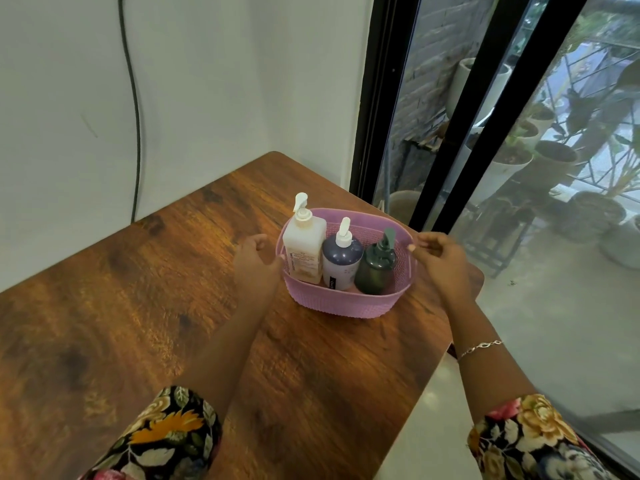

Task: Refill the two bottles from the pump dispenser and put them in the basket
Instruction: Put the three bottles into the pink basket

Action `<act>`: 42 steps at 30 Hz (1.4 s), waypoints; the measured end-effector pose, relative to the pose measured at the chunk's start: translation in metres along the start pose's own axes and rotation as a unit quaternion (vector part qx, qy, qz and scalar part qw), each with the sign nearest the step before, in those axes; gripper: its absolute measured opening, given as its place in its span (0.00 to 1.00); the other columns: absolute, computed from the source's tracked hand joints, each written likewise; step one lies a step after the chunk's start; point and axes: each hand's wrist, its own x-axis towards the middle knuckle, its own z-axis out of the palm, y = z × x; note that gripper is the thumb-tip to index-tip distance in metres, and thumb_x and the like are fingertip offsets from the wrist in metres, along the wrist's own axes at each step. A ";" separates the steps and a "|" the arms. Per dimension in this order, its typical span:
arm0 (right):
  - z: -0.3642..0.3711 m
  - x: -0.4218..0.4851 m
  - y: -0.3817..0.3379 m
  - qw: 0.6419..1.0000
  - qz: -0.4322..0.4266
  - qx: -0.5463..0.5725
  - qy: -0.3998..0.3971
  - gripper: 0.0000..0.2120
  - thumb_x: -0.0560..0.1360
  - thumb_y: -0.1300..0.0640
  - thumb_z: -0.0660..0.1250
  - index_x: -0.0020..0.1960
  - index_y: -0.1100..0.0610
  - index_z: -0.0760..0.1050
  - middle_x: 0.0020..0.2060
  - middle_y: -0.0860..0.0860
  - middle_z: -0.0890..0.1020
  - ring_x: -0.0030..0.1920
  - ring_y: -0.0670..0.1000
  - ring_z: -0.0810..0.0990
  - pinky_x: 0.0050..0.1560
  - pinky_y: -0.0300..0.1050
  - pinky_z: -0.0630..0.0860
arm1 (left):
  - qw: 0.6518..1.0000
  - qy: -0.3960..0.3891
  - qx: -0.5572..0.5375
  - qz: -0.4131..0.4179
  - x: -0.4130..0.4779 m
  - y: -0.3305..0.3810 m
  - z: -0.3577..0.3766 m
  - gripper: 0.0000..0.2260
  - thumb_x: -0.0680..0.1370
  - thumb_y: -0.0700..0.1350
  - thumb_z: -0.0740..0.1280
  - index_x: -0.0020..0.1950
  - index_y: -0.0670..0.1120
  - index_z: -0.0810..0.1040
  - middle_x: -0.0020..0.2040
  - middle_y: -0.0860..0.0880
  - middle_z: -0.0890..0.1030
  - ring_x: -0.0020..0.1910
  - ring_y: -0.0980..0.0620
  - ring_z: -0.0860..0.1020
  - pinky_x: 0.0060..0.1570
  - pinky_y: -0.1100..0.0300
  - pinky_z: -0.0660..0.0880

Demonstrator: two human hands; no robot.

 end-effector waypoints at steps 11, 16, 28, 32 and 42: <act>0.000 0.008 0.029 0.935 0.248 0.248 -0.059 0.18 0.72 0.65 0.68 0.61 0.63 0.71 0.56 0.60 0.78 0.58 0.58 0.76 0.61 0.57 0.73 | 0.978 -0.175 -0.055 -0.101 0.017 -0.011 0.013 0.29 0.74 0.45 0.70 0.73 0.45 0.62 0.71 0.45 0.68 0.67 0.43 0.70 0.62 0.45 0.71; 0.005 0.007 0.028 0.950 0.233 0.191 -0.081 0.16 0.74 0.69 0.64 0.61 0.63 0.73 0.53 0.57 0.80 0.55 0.57 0.79 0.58 0.57 0.76 | 0.971 -0.188 -0.090 -0.118 0.024 -0.008 0.020 0.25 0.75 0.35 0.66 0.71 0.42 0.65 0.67 0.43 0.72 0.64 0.43 0.72 0.59 0.49 0.73; 0.008 0.029 0.017 0.927 0.297 0.225 -0.049 0.08 0.78 0.68 0.57 0.53 0.66 0.73 0.36 0.57 0.78 0.35 0.50 0.77 0.31 0.37 0.79 | 0.970 -0.129 -0.137 -0.152 0.055 0.009 0.022 0.08 0.78 0.40 0.61 0.45 0.37 0.78 0.41 0.44 0.79 0.42 0.48 0.77 0.39 0.56 0.76; 0.014 0.033 0.017 0.911 0.328 0.247 -0.028 0.09 0.80 0.63 0.55 0.56 0.65 0.72 0.35 0.57 0.77 0.33 0.52 0.77 0.25 0.38 0.78 | 0.961 -0.124 -0.169 -0.181 0.060 0.015 0.027 0.12 0.80 0.47 0.60 0.43 0.41 0.77 0.39 0.46 0.78 0.41 0.50 0.76 0.41 0.56 0.73; 0.015 0.036 0.009 0.908 0.348 0.229 -0.040 0.14 0.80 0.59 0.55 0.43 0.64 0.74 0.33 0.56 0.78 0.31 0.50 0.76 0.23 0.36 0.75 | 0.950 -0.134 -0.204 -0.196 0.052 0.028 0.023 0.21 0.81 0.57 0.53 0.52 0.43 0.78 0.45 0.48 0.80 0.43 0.51 0.77 0.36 0.59 0.72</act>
